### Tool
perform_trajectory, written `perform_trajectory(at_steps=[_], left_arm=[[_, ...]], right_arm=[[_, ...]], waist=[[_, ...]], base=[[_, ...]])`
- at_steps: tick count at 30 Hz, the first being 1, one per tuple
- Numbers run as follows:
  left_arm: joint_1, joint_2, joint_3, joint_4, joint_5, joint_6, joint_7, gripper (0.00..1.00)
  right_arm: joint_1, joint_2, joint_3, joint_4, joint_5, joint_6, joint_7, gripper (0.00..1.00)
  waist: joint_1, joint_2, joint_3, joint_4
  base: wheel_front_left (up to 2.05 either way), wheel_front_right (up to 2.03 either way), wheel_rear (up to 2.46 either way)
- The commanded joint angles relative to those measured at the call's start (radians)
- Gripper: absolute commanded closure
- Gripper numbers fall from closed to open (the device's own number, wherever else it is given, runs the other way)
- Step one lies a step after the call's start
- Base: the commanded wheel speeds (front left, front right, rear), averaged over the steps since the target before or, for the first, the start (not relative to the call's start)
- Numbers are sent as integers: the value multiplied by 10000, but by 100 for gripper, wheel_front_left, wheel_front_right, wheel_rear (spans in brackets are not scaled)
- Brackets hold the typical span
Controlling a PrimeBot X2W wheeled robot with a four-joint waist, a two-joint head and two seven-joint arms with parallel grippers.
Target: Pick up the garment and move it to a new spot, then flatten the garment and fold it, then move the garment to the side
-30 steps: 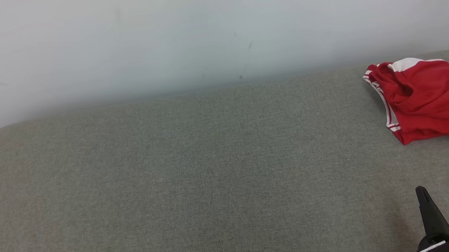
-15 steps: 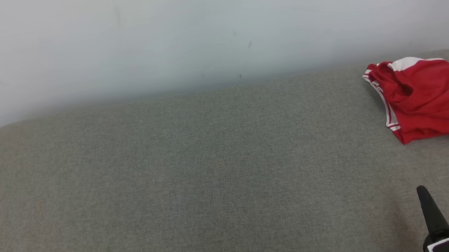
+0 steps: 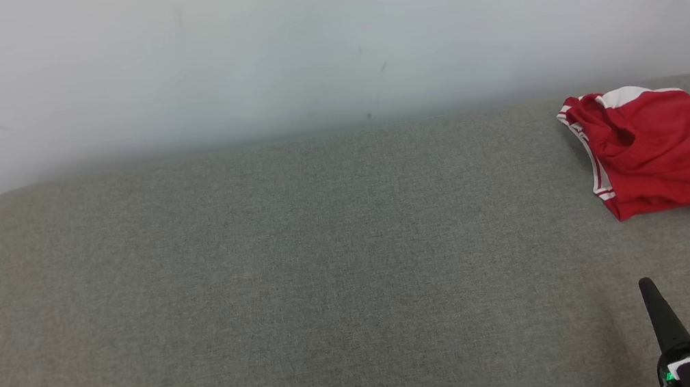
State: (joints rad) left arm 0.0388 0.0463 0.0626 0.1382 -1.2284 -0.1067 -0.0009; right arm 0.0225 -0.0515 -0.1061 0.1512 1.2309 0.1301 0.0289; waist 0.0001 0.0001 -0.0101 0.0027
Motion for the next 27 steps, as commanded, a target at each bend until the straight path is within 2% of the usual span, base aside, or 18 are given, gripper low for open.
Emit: perform_trajectory(at_steps=[1, 27], left_arm=[[-197, 48, 28, -119, -301, -57, 88, 100], [-383, 57, 105, -146, -2505, -81, 583, 100]], right_arm=[[-108, -55, -40, -80, 308, 8, 85, 100], [-244, -69, -156, -122, 2543, 9, 655, 100]], waist=[[-1, -1, 4, -1], [-1, -1, 54, -15]], base=[[0, 0, 0], [0, 0, 0]])
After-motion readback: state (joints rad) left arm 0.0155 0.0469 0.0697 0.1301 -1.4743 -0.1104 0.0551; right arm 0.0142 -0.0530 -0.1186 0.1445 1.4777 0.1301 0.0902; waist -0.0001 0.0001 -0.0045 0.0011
